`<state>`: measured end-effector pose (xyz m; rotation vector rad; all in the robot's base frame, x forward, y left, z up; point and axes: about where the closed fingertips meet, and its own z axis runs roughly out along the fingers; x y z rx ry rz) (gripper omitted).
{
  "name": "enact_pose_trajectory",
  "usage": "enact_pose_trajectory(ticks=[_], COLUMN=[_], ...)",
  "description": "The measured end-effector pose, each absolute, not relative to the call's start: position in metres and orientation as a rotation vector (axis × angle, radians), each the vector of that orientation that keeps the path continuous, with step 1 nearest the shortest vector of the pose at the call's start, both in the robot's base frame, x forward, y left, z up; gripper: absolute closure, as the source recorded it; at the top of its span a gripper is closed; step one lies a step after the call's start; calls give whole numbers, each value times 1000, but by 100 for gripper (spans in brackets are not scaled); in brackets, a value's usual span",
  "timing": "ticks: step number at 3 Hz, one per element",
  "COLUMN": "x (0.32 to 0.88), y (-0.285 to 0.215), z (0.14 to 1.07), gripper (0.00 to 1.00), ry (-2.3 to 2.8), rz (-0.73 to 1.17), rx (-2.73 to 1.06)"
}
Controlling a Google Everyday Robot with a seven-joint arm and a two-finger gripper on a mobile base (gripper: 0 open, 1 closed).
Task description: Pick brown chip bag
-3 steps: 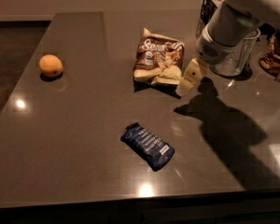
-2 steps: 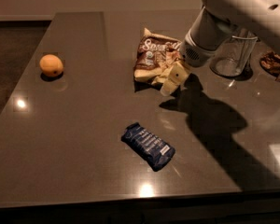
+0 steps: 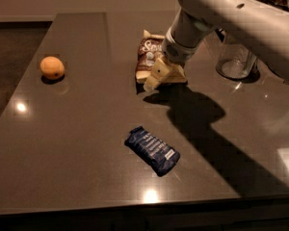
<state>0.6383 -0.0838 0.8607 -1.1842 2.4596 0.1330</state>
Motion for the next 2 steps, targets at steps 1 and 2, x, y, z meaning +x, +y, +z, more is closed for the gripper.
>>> enact_pose_trajectory(ticks=[1,2], x=[649,651], y=[-77,-78], z=[866,869], gripper=[25,47], ry=[2464,2470], rz=[115,90], rx=[-1170,-1177])
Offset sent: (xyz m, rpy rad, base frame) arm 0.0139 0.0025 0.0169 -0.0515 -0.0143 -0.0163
